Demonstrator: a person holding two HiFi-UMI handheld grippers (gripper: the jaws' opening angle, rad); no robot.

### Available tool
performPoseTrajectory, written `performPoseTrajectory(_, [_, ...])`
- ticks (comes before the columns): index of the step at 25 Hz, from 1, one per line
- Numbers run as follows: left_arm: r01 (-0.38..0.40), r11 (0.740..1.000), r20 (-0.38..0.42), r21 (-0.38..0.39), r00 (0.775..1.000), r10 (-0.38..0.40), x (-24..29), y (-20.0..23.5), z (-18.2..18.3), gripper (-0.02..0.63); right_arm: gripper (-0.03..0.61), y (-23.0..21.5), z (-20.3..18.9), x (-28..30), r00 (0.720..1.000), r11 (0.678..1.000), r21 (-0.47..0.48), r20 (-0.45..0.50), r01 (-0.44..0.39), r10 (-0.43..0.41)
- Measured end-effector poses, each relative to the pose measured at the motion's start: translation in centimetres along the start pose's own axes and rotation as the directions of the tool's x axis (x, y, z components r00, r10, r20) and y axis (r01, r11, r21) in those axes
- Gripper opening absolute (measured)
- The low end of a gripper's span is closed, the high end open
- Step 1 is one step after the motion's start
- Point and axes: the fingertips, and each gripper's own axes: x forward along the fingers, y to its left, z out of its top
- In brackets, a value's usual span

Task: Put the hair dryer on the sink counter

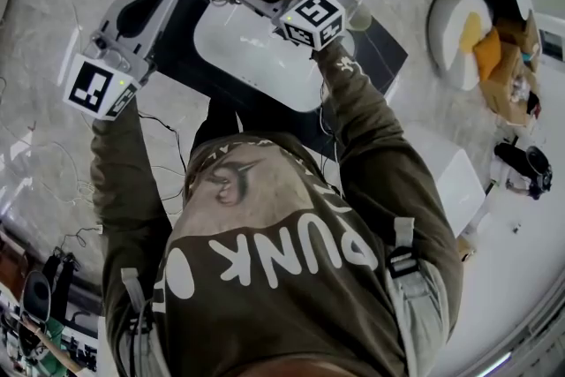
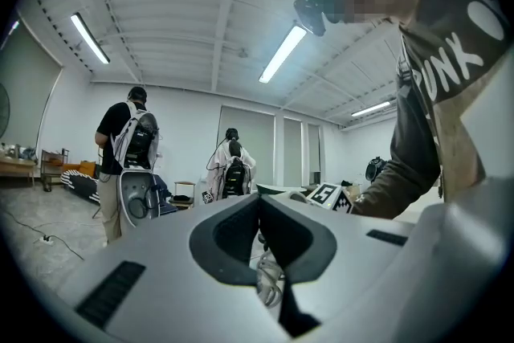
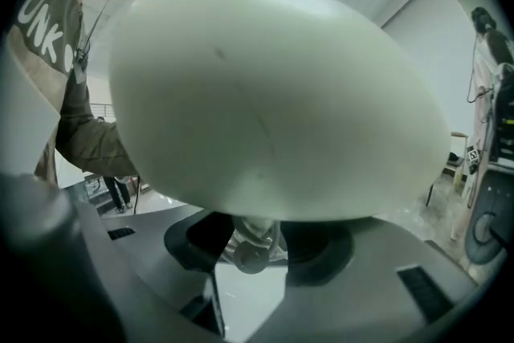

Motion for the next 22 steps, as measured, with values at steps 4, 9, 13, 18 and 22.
performPoseTrajectory(4, [-0.007, 1.000, 0.003, -0.006, 1.000, 0.007, -0.4, 0.1, 0.1, -0.009, 0.189, -1.8, -2.1, 1.1, 0.990, 0.999, 0.000, -0.136, -0.033, 0.033])
performPoseTrajectory(9, [-0.016, 1.000, -0.003, -0.007, 1.000, 0.016, -1.4, 0.1, 0.1, -0.009, 0.187, -3.7, -3.5, 2.6, 0.976, 0.997, 0.063, -0.214, -0.036, 0.049])
performPoseTrajectory(13, [-0.022, 1.000, 0.000, -0.006, 1.000, 0.022, -2.3, 0.6, 0.2, -0.009, 0.187, -5.1, -5.4, 4.1, 0.944, 0.992, 0.122, -0.322, -0.030, 0.068])
performPoseTrajectory(18, [-0.025, 1.000, 0.009, -0.010, 1.000, 0.025, -2.8, 1.0, 0.1, -0.009, 0.186, -6.8, -8.1, 5.9, 0.861, 0.981, 0.195, -0.498, 0.000, 0.099])
performPoseTrajectory(22, [-0.023, 1.000, 0.010, -0.014, 1.000, 0.024, -3.3, 1.2, 0.2, -0.009, 0.186, -8.2, -9.6, 7.4, 0.779, 0.972, 0.228, -0.619, 0.053, 0.102])
